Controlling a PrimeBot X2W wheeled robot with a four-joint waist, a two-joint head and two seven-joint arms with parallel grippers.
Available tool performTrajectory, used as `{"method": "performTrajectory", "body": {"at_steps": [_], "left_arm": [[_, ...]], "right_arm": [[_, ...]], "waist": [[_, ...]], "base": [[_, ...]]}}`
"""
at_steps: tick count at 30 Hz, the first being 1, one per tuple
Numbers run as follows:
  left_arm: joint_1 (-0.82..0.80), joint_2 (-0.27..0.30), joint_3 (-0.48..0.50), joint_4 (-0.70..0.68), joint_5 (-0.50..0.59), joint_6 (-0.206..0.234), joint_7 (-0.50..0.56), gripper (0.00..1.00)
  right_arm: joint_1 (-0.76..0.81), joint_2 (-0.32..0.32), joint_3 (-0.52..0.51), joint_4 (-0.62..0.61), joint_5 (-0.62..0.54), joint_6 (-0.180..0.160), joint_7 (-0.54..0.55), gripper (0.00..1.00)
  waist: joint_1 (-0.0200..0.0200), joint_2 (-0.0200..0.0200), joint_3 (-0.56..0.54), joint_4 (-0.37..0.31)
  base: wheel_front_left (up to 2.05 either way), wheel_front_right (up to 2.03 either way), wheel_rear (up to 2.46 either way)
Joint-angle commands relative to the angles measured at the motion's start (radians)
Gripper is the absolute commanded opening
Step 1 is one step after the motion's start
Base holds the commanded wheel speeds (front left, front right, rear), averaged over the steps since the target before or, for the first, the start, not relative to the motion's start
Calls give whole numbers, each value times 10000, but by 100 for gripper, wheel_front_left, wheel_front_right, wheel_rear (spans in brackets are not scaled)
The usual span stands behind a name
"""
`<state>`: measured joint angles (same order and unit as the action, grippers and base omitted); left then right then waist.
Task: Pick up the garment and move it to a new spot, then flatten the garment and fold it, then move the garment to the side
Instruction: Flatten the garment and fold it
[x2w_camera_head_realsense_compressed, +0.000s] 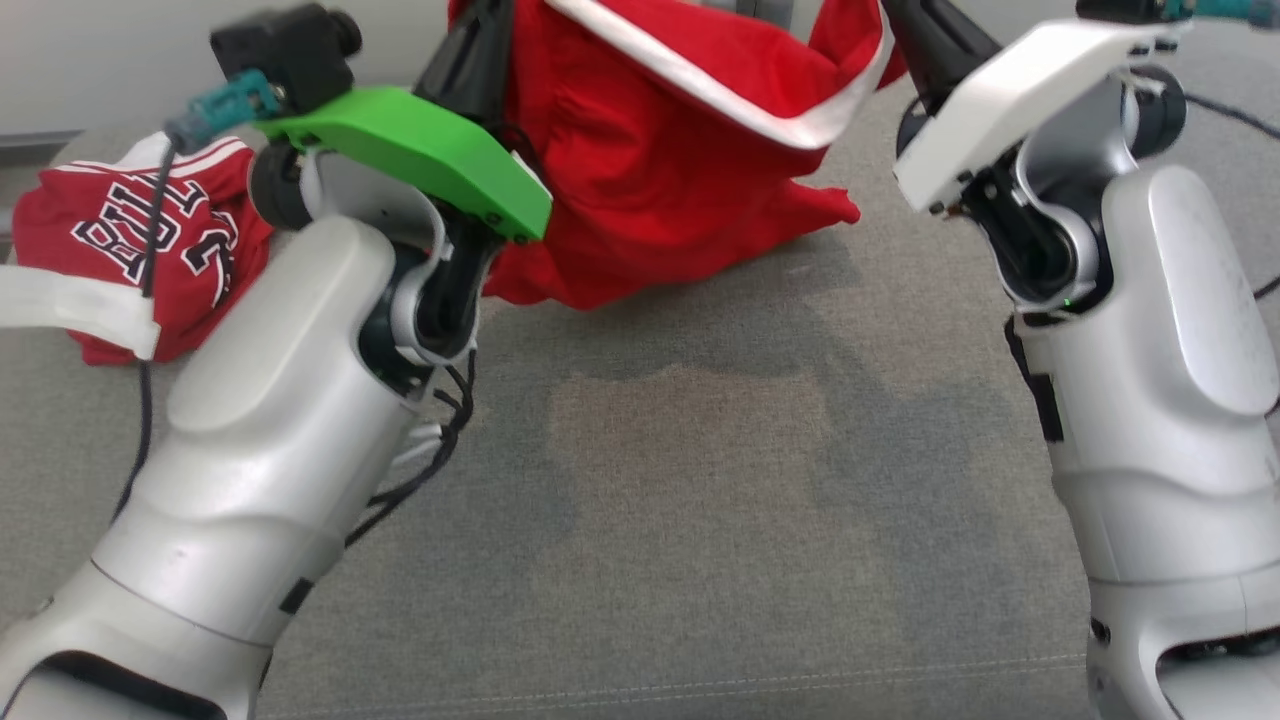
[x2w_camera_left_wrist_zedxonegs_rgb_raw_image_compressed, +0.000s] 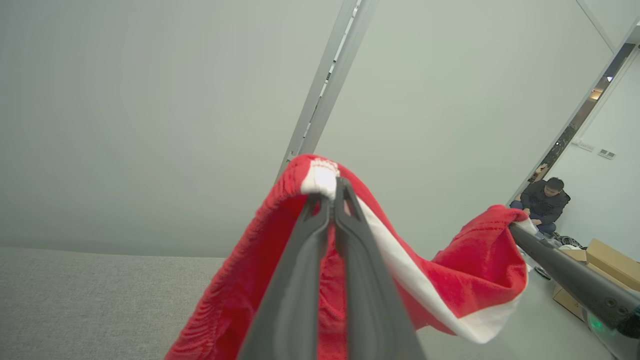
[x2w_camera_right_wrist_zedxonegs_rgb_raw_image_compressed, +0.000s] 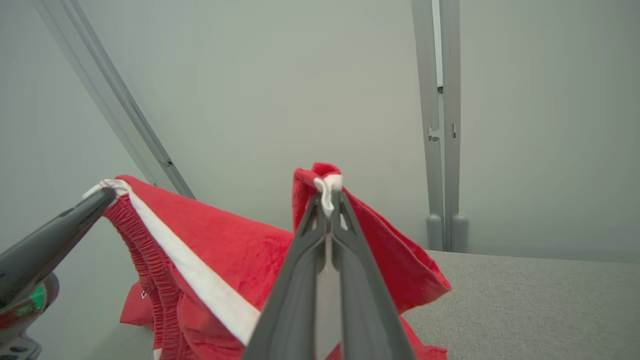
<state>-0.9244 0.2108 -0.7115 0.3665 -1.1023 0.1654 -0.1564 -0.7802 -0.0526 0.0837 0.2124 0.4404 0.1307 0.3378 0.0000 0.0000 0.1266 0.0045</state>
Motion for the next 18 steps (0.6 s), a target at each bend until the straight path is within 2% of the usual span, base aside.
{"method": "performTrajectory", "body": {"at_steps": [1,5,6,8,13,15,18], "left_arm": [[-597,136,86,252,100,-14,144,0],[-1576,94,234,977,291,-124,74,0],[-1988,73,328,1485,454,-165,-239,0],[-2410,34,424,1989,729,-195,-550,0],[-3465,14,814,2830,1665,-173,-1047,0],[-3660,-8,945,2865,1900,-135,-1086,0],[-4044,-72,1865,2296,3061,-21,-1099,0]], "right_arm": [[-735,-6,165,514,172,0,86,0],[-2395,-3,202,2073,-67,0,-664,0],[-3208,0,99,3030,-349,0,-1511,0],[-3994,-3,-102,4029,-538,0,-2443,0],[-6011,0,-1194,6048,-1488,0,-5033,0],[-6341,10,-1472,6369,-1752,0,-5423,0],[-7264,-2,-2416,6676,-2580,-4,-5991,0]], "waist": [[0,0,841,-326],[0,0,1652,-554],[0,0,1919,-655],[0,0,2096,-751],[0,0,2527,-863],[0,0,2596,-861],[0,0,2785,-831]], "base": [[0,0,0],[0,0,0],[0,0,0],[0,0,0],[0,0,0],[0,0,0],[0,0,0]]}}
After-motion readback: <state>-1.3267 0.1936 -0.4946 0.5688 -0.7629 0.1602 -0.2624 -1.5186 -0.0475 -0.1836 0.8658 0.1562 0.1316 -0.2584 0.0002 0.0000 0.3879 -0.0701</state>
